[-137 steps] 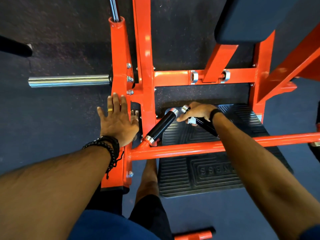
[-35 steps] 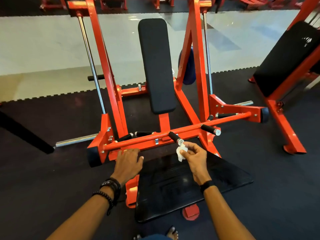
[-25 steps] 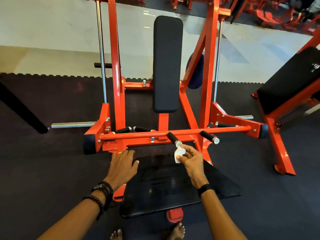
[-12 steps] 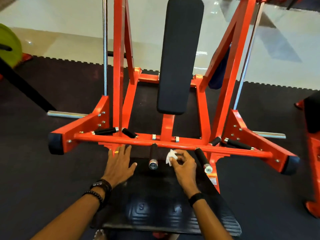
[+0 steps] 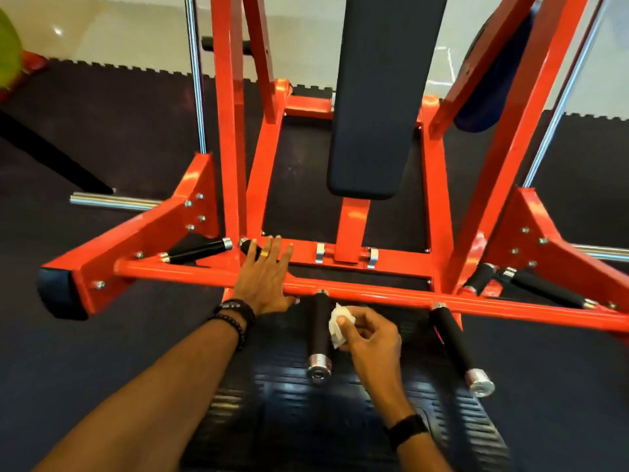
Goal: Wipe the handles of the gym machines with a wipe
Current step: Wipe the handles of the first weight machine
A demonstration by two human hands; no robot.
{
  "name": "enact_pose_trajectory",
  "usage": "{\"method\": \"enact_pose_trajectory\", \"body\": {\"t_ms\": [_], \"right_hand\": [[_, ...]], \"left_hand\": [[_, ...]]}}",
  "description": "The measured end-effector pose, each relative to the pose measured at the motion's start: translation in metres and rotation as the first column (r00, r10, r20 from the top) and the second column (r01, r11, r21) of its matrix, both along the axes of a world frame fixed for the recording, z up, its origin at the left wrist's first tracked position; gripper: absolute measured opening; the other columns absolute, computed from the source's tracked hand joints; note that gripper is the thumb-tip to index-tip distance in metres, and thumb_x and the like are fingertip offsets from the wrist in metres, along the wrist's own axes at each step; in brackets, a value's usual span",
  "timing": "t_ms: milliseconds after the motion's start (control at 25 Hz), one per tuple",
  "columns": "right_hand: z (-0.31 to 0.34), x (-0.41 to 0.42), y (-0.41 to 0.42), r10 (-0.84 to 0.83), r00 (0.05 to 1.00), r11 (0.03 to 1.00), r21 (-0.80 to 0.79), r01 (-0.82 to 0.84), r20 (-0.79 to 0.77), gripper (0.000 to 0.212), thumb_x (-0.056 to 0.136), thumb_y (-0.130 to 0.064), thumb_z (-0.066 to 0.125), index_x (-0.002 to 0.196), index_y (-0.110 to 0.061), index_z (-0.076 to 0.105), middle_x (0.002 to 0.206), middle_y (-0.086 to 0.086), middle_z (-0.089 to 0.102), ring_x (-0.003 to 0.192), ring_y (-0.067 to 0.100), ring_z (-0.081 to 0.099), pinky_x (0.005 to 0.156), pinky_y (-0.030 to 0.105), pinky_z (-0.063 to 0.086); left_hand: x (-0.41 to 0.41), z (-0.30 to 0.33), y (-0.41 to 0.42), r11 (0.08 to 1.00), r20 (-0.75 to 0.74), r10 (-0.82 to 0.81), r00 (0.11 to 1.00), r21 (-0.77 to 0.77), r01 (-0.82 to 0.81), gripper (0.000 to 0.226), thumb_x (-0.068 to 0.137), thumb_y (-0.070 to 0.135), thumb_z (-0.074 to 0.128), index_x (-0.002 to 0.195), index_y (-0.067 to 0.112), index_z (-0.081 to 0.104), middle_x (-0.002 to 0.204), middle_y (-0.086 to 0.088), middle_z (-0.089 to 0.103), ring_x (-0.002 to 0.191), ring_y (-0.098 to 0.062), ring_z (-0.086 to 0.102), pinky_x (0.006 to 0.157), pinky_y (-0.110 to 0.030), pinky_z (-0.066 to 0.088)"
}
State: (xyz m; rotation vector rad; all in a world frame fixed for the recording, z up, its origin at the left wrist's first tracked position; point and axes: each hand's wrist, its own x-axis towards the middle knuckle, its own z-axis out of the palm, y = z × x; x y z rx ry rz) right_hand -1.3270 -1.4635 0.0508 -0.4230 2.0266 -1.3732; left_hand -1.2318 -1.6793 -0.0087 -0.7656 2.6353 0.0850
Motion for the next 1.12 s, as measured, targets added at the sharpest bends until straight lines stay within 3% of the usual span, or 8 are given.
{"method": "enact_pose_trajectory", "body": {"t_ms": [80,160,280,360,560,800,1000,1120], "right_hand": [[-0.002,0.007,-0.004,0.059,0.998,0.998,0.037,-0.058,-0.011,0.015,0.084,-0.013,0.076,0.083,-0.028,0.074,0.079,-0.008,0.074,0.072,0.011,0.070,0.068,0.027,0.058],[-0.011,0.003,-0.016,0.079,0.988,0.994,0.080,-0.069,-0.134,0.014,0.082,-0.013,0.079,0.082,-0.026,0.075,0.079,-0.009,0.072,0.072,0.007,0.067,0.069,0.018,0.052],[-0.032,-0.017,-0.045,0.103,0.964,0.983,0.171,-0.062,-0.243,0.003,0.082,-0.015,0.077,0.082,-0.014,0.075,0.082,-0.001,0.070,0.074,0.011,0.063,0.071,0.023,0.047],[-0.032,-0.022,-0.050,0.139,0.972,0.974,0.201,-0.100,-0.191,0.008,0.082,-0.019,0.078,0.076,-0.015,0.074,0.077,-0.002,0.068,0.069,0.010,0.060,0.067,0.024,0.045],[0.015,0.010,-0.013,0.287,0.953,0.955,0.103,-0.278,-0.096,0.012,0.075,-0.019,0.083,0.077,-0.028,0.076,0.080,-0.010,0.064,0.073,0.010,0.064,0.059,0.023,0.050],[-0.020,-0.019,-0.057,0.146,0.975,0.975,0.192,-0.113,-0.168,0.012,0.081,-0.021,0.080,0.071,-0.018,0.072,0.074,-0.003,0.063,0.070,0.009,0.057,0.061,0.017,0.042],[0.030,0.021,0.000,0.221,0.973,0.972,0.092,-0.215,-0.066,0.007,0.079,-0.019,0.082,0.077,-0.025,0.077,0.077,-0.007,0.061,0.073,0.008,0.062,0.057,0.011,0.043],[-0.004,-0.005,-0.034,0.195,0.967,0.972,0.165,-0.168,-0.162,0.007,0.081,-0.025,0.078,0.076,-0.022,0.076,0.077,-0.004,0.062,0.073,0.000,0.059,0.062,0.007,0.040]], "left_hand": [[-0.004,-0.017,-0.010,0.999,0.003,-0.045,0.999,0.004,0.045,0.108,0.068,0.071,0.062,0.154,0.014,0.032,0.159,-0.021,0.028,0.149,-0.037,0.024,0.119,-0.060,0.012],[-0.007,-0.029,-0.016,0.997,0.010,-0.077,0.997,0.018,0.077,0.101,0.073,0.071,0.058,0.155,0.019,0.029,0.161,-0.017,0.026,0.149,-0.036,0.022,0.119,-0.059,0.012],[-0.009,-0.032,-0.020,0.992,0.054,-0.077,0.996,0.102,0.071,0.099,0.074,0.074,0.057,0.155,0.024,0.026,0.159,-0.011,0.030,0.149,-0.033,0.022,0.119,-0.057,0.014],[-0.010,-0.032,-0.022,0.988,0.084,-0.080,0.993,0.142,0.067,0.099,0.075,0.074,0.057,0.155,0.026,0.025,0.158,-0.009,0.032,0.148,-0.032,0.024,0.119,-0.056,0.015],[-0.013,-0.025,-0.022,0.981,0.099,-0.085,0.991,0.185,0.066,0.094,0.077,0.070,0.059,0.153,0.024,0.028,0.156,-0.007,0.035,0.148,-0.031,0.024,0.120,-0.056,0.014],[-0.014,-0.021,-0.024,0.974,0.110,-0.092,0.990,0.217,0.067,0.095,0.076,0.073,0.059,0.153,0.026,0.027,0.156,-0.006,0.035,0.148,-0.030,0.022,0.120,-0.057,0.013],[-0.017,-0.020,-0.029,0.960,0.137,-0.109,0.984,0.270,0.069,0.098,0.077,0.074,0.059,0.154,0.025,0.024,0.158,-0.006,0.031,0.149,-0.030,0.019,0.120,-0.060,0.010],[-0.017,-0.023,-0.030,0.956,0.136,-0.114,0.984,0.285,0.072,0.098,0.075,0.076,0.059,0.153,0.026,0.025,0.157,-0.004,0.033,0.149,-0.028,0.019,0.119,-0.062,0.009]]}}
